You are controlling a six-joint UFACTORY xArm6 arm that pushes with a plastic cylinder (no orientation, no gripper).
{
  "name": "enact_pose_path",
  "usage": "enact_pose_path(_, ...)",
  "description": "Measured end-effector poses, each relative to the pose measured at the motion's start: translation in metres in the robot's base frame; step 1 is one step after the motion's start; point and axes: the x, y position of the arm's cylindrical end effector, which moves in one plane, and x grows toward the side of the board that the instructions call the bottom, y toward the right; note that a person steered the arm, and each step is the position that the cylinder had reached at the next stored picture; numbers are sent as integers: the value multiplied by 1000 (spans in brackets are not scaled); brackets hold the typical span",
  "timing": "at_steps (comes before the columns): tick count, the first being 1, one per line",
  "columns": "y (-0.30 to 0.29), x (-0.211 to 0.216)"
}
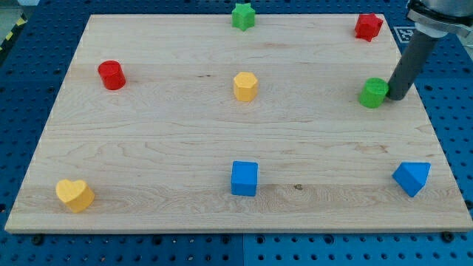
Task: Slide the green circle towards slightly left
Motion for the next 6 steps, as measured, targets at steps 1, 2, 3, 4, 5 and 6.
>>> enact_pose_path(1,-20,0)
enact_pose_path(2,-41,0)
enact_pose_path(3,-62,0)
enact_pose_path(4,-46,19)
enact_pose_path(5,6,94)
enact_pose_path(6,55,166)
